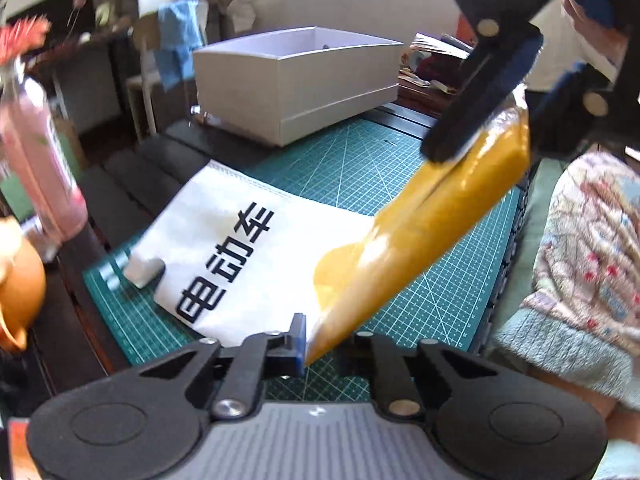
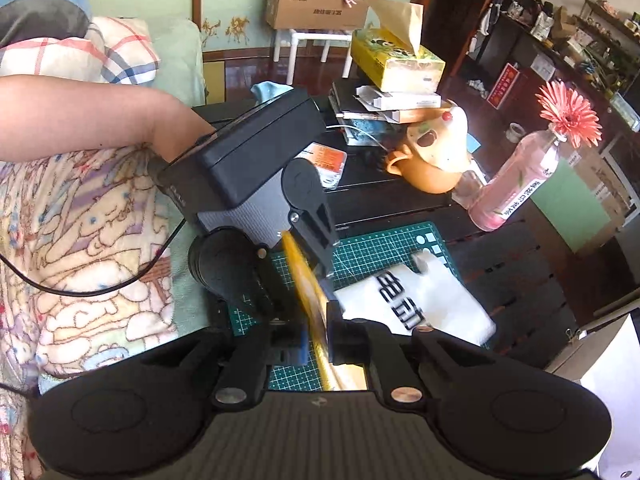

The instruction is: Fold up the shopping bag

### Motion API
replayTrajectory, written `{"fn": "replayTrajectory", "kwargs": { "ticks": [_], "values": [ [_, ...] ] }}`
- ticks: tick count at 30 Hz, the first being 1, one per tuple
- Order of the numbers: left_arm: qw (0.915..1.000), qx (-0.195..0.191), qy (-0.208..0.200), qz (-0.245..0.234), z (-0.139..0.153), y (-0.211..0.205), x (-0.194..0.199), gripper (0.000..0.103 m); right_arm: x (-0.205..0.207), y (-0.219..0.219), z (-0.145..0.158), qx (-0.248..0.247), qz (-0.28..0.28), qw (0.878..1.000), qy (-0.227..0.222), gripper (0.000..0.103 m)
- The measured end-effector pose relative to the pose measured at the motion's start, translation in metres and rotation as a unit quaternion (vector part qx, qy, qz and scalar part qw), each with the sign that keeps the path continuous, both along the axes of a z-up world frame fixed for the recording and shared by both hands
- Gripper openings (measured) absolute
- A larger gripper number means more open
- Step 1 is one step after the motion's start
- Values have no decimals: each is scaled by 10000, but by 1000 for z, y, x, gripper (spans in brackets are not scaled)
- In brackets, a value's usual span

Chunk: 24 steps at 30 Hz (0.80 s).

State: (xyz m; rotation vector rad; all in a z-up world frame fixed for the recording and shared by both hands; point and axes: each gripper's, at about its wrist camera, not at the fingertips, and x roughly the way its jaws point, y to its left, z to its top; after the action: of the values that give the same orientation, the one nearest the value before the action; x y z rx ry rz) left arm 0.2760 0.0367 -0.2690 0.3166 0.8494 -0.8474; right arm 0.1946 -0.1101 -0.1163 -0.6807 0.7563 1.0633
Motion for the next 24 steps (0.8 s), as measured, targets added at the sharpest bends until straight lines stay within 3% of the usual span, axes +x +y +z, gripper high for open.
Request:
{"fn": "replayTrajectory", "kwargs": {
  "ticks": [4, 7, 10, 13, 15, 19, 24],
  "values": [
    [9994, -89, 308, 133, -10, 5, 11, 7, 5, -26, 11, 518, -374, 9979, -63, 29],
    [9979, -251, 563, 189, -14, 11, 18, 6, 7, -57, 20, 864, -637, 9939, -237, 48],
    [9963, -329, 752, 253, -15, 14, 23, 7, 9, -85, 14, 710, -863, 9927, -457, 65],
    [9955, -292, 863, 264, -18, 14, 25, 7, 12, -110, -11, 246, -891, 9944, -521, 64],
    [9953, -248, 897, 255, -20, 14, 26, 7, 15, -117, -32, 192, -867, 9951, -432, 64],
    [9937, -328, 1022, 328, -18, 17, 27, 7, 29, -111, -74, 437, -913, 9948, -107, 57],
    [9946, -336, 921, 328, -14, 20, 15, 9, 50, -89, -112, 1029, -669, 9924, -36, 51]
  ]
}}
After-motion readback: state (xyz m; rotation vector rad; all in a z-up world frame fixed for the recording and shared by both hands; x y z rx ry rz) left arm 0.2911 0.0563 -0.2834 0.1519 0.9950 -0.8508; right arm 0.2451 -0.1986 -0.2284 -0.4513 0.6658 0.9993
